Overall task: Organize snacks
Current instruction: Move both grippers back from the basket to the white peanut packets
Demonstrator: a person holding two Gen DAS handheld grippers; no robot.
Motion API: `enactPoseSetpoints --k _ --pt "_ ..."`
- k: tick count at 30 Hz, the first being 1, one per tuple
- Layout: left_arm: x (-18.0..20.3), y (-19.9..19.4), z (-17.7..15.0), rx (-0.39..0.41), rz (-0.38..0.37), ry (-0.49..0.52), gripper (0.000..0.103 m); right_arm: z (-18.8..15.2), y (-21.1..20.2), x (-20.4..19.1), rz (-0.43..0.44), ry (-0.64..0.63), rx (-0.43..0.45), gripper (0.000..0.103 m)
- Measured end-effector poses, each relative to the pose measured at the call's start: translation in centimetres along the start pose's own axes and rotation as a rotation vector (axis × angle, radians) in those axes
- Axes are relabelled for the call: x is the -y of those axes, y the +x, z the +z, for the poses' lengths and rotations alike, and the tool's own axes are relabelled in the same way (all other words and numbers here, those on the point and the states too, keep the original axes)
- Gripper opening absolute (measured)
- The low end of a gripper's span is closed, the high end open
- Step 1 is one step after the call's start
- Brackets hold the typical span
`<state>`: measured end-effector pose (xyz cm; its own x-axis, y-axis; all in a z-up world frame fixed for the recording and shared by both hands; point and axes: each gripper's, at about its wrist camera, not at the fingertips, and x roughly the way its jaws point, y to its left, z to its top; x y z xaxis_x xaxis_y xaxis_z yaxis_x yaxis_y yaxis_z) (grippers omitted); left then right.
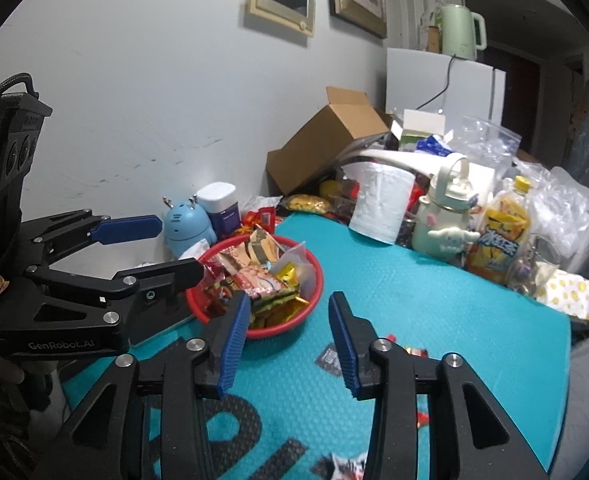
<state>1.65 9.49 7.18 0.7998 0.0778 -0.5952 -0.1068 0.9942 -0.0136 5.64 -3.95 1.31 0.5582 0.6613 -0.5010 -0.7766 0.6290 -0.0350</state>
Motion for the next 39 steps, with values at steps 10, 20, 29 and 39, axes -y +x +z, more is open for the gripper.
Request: enactPoseSetpoints --k 10,20,29,39 --pt "3.4 -3.1 -2.0 0.012 -0.052 0.046 0.066 -3.1 -4.7 -0.7 -0.040 0.036 0.038 0.041" --pt "7.0 -4.2 -4.8 -0.005 -0.125 0.083 0.066 -7.3 -8.3 -0.6 -0.092 0.093 0.035 0.042" --pt "10.3 -3.7 -7.3 -0.044 -0.222 0.116 0.066 -11.4 -10.1 0.4 -0.136 0.166 0.002 0.042" --pt "13.2 -1.4 -10.0 -0.148 -0.310 0.140 0.066 -15.7 -10.9 1.8 -0.179 0.262 -0.044 0.042"
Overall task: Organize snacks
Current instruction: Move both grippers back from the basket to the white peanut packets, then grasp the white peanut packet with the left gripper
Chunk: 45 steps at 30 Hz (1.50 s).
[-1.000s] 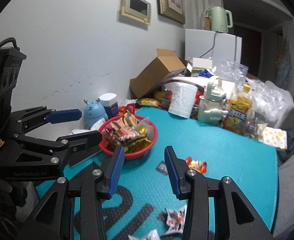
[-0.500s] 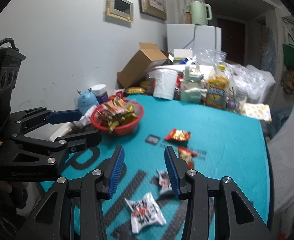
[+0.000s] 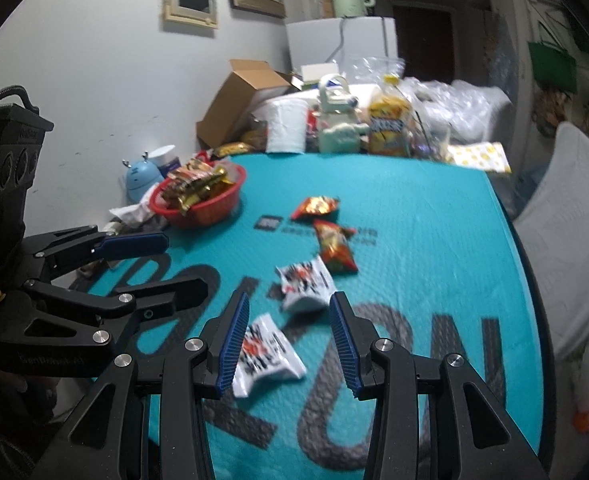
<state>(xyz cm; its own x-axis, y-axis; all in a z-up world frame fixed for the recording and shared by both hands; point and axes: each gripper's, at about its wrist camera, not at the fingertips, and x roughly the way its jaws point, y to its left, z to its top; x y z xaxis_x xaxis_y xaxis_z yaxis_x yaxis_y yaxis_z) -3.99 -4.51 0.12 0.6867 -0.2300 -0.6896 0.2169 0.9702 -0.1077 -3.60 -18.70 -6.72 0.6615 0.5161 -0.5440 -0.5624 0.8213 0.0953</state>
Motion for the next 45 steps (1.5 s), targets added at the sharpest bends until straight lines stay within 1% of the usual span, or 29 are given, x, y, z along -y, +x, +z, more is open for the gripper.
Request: enactPoseSetpoints --k 6,16,26,30,33,34,36,39,43,44,45 --pt "0.9 2.0 -1.1 -0.052 -0.030 0.014 0.066 -1.9 0.5 1.2 -0.030 0.033 -0.040 0.042" --pt "0.7 6.3 -2.2 -0.191 -0.079 0.010 0.066 -4.1 2.7 2.8 -0.027 0.099 -0.129 0.042" --pt "0.6 9.6 -3.1 -0.313 -0.099 0.016 0.066 -4.9 4.5 4.4 -0.027 0.154 -0.190 0.042" --pt "1.0 9.4 -3.3 -0.302 -0.090 0.048 0.066 -4.9 4.9 5.0 -0.032 0.170 -0.201 0.042" --pt "0.8 9.3 -3.6 -0.273 -0.096 0.054 0.066 -4.6 5.3 5.4 -0.036 0.175 -0.209 0.042" --pt "0.7 9.2 -3.8 -0.262 -0.091 0.055 0.065 -4.5 5.4 5.4 -0.037 0.175 -0.211 0.042" --pt "0.2 9.1 -3.8 -0.240 -0.077 0.037 0.063 -4.3 5.7 5.4 -0.038 0.172 -0.216 0.042" --pt "-1.1 9.0 -3.6 -0.237 -0.098 -0.016 0.062 -3.9 6.1 5.4 -0.032 0.165 -0.223 0.042" --pt "-2.5 8.3 -3.1 -0.224 -0.066 -0.032 0.062 -3.2 6.8 5.4 -0.019 0.162 -0.227 0.042" --pt "-2.6 8.2 -3.0 -0.221 -0.059 -0.035 0.062 -3.0 6.9 5.4 -0.016 0.160 -0.226 0.043" --pt "-2.9 8.1 -2.9 -0.217 -0.051 -0.040 0.062 -2.8 7.2 5.3 -0.013 0.158 -0.226 0.046"
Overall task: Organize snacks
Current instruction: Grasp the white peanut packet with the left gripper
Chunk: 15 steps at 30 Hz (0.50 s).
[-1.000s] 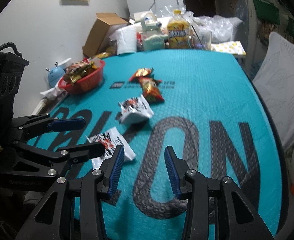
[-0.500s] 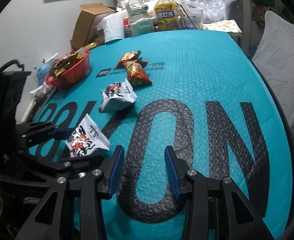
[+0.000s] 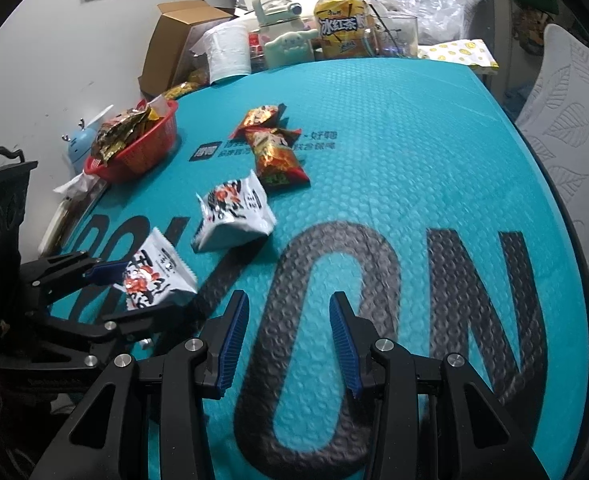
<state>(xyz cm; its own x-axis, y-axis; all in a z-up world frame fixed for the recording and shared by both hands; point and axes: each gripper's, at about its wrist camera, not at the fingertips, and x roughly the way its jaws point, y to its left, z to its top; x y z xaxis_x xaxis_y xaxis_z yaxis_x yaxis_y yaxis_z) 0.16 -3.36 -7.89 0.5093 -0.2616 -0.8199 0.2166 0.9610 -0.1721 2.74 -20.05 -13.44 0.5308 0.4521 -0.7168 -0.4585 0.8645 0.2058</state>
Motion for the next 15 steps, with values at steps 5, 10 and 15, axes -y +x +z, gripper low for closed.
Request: enactPoseSetpoints --k 5,10,15 --pt "-1.7 -0.5 0.5 0.015 0.012 -0.047 0.062 1.6 0.8 -0.7 0.014 -0.028 0.000 0.049" --pt "-3.2 -0.5 1.4 0.021 0.021 -0.081 0.062 3.2 1.8 -1.7 0.026 -0.065 -0.008 0.062" --pt "-4.3 -0.7 1.8 0.029 0.034 -0.102 0.062 4.6 3.1 -2.5 0.038 -0.102 -0.025 0.065"
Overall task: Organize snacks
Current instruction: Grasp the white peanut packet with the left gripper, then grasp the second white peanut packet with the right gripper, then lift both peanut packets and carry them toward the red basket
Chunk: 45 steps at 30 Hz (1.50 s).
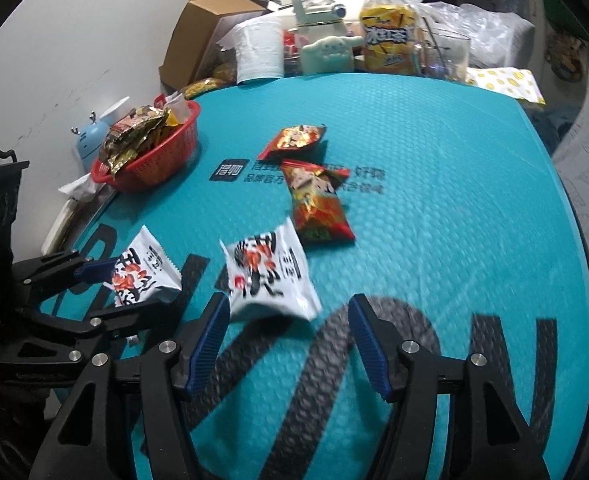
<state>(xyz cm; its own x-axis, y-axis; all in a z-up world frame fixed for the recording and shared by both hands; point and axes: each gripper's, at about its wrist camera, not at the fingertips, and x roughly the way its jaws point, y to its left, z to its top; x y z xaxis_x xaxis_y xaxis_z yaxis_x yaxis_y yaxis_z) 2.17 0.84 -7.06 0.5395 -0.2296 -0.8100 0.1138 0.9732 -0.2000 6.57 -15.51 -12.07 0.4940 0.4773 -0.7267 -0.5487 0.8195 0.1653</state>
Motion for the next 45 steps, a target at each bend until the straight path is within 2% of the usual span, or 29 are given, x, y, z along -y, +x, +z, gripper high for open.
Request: enactPoseSetpoints --k 1,15,17,22,25,45 --pt "-0.3 0.0 0.0 0.000 0.003 -0.008 0.062 0.2 0.3 -0.1 0.001 -0.005 -0.006 0.068" --pt "-1.8 0.4 0.1 -0.011 0.021 -0.061 0.062 1.3 3.5 -0.8 0.030 -0.069 -0.073 0.068" --pt "-1.8 0.4 0.1 -0.010 0.027 -0.066 0.062 1.2 3.5 -0.9 0.026 -0.076 -0.067 0.065" --pt "-1.9 0.5 -0.1 -0.018 0.029 -0.074 0.062 0.9 3.1 -0.9 0.034 -0.081 -0.045 0.049" --pt "-1.8 0.4 -0.3 -0.015 0.026 -0.074 0.062 0.8 2.6 -1.1 0.039 -0.086 -0.030 0.046" --pt "-1.4 -2.0 -1.9 0.025 0.034 -0.068 0.062 -1.8 0.2 -2.8 0.045 -0.081 0.012 0.043"
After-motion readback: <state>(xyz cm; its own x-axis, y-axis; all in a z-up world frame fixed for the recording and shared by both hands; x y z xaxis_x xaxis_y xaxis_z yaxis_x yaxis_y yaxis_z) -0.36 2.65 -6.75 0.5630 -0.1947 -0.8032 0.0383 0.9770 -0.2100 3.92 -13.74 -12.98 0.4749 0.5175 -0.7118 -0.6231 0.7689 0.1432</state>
